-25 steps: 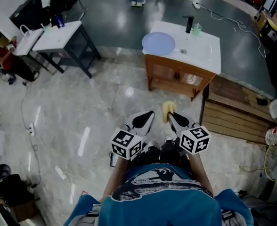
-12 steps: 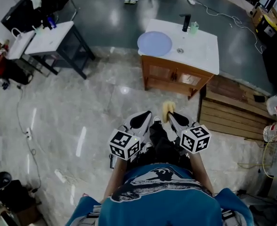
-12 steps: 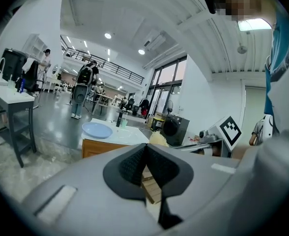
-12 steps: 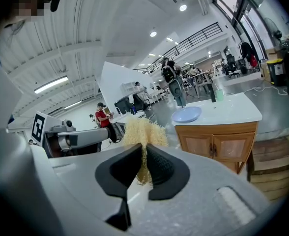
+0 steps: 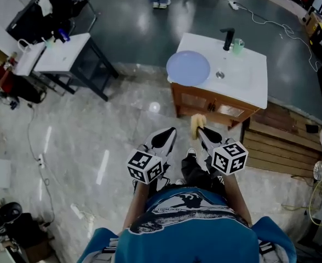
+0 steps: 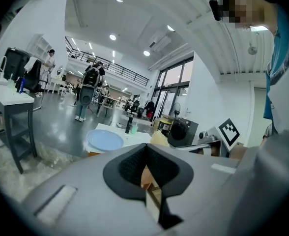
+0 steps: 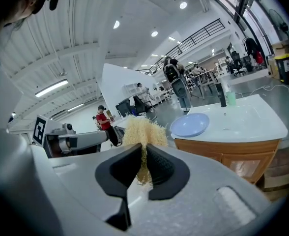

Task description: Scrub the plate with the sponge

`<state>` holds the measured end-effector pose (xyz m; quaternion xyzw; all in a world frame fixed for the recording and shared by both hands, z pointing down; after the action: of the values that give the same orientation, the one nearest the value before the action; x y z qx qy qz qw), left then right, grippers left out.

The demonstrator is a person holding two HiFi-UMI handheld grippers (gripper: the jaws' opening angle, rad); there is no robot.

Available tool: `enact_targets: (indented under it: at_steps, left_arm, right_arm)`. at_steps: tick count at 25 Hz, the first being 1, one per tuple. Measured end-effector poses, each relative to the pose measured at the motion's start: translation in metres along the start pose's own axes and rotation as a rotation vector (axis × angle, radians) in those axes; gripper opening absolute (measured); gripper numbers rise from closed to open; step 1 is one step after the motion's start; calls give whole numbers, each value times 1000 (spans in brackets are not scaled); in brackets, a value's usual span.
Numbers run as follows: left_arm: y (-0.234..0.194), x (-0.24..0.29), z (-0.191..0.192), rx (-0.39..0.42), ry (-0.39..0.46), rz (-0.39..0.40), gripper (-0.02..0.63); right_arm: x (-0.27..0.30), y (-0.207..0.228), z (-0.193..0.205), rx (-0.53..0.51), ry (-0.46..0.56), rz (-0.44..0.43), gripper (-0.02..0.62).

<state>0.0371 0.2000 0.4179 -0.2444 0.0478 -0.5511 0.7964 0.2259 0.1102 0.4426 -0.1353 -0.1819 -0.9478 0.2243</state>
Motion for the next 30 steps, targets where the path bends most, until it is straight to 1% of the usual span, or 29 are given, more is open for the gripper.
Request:
enact_targets:
  at_steps: [5, 9, 14, 17, 24, 28, 30]
  left_arm:
    - [-23, 48, -30, 0, 12, -7, 12]
    - [-36, 83, -45, 4, 3, -7, 12]
    - [-45, 115, -60, 67, -22, -40, 12]
    - [-47, 126, -65, 90, -44, -63, 12]
    - [-59, 132, -68, 74, -77, -105, 12]
    - [-74, 135, -69, 67, -105, -123, 12]
    - [-84, 140, -72, 67, -108, -119, 12]
  right_arm:
    - [32, 45, -36, -10, 9, -8, 30]
    - [49, 76, -52, 0, 0, -5, 31]
    - [66, 106, -63, 5, -9, -16, 31]
    - [74, 116, -66, 16, -19, -30, 31]
    - [93, 127, -63, 52, -45, -43, 31]
    - [103, 131, -61, 71, -57, -41, 31]
    - [109, 135, -62, 77, -58, -30, 31]
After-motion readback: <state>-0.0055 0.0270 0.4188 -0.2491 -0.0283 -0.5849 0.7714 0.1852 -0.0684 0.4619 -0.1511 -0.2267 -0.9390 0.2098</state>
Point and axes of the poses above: the fingertips, and each gripper's own axes: x forward along the fingers, y to its right, z out of its underside, the point moved 9 cm from there along -x, backward along the fingers, and after that the axes turned 8 degrees about -x, right-handed, at the moved point
